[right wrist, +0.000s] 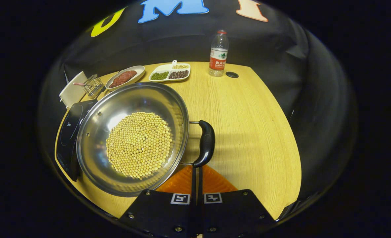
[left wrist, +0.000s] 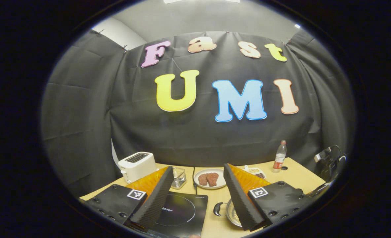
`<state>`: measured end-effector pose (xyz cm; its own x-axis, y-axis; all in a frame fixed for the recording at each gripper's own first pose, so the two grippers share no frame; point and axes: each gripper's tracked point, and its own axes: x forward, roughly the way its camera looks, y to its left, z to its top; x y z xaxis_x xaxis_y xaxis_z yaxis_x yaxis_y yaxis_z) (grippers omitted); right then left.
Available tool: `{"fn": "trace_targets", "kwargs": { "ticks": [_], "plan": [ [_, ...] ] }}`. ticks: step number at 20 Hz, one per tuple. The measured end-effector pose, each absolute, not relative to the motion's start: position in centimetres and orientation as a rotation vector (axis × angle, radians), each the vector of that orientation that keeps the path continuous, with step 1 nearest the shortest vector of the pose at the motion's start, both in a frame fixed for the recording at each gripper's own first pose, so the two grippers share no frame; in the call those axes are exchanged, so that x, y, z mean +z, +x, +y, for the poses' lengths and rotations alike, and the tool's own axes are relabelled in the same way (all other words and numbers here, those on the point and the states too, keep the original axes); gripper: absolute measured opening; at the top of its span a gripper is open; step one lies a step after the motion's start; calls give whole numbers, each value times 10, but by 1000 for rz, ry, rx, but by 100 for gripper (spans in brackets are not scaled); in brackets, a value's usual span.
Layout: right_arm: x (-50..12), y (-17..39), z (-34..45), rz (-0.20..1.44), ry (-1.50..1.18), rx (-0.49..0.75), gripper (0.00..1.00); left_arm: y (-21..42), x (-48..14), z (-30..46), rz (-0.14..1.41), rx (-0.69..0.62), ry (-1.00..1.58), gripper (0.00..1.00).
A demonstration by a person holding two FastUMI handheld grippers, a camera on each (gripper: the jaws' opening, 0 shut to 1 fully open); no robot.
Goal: First push the handle of the pot to place it horizontally, then grasp the pot with both hands and set it on the induction cooktop.
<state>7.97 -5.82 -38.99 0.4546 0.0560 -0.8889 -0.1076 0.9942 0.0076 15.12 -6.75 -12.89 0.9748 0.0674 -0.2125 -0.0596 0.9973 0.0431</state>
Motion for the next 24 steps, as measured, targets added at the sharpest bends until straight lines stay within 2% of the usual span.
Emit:
{"fn": "trace_targets", "kwargs": {
  "ticks": [5, 6, 7, 9, 10, 11, 12, 13, 15, 24],
  "plan": [
    [-353, 94, -60, 913, -50, 74, 1, 156, -146, -68, 248, 52, 35, 100],
    [-342, 99, -58, 868, -36, 74, 1, 156, -149, -69, 253, 47, 36, 94],
    [-331, 103, -56, 824, -19, 74, 1, 158, -151, -71, 256, 42, 36, 94],
    [-313, 116, -51, 745, 20, 84, 5, 161, -157, -75, 262, 27, 38, 96],
    [-307, 119, -45, 717, 45, 102, 29, 162, -161, -78, 267, 17, 40, 98],
    [-302, 120, -41, 701, 56, 112, 52, 164, -165, -81, 276, 5, 40, 94],
    [-300, 122, -44, 682, 56, 105, 76, 165, -170, -84, 283, -6, 37, 100],
    [-298, 125, -45, 669, 53, 99, 100, 167, -174, -87, 292, -16, 34, 100],
    [-296, 128, -45, 654, 52, 83, 96, 171, -187, -93, 313, -38, 26, 98],
    [-313, 135, -48, 696, 44, 73, 97, 181, -271, -115, 482, -127, 37, 99]
  ]
}}
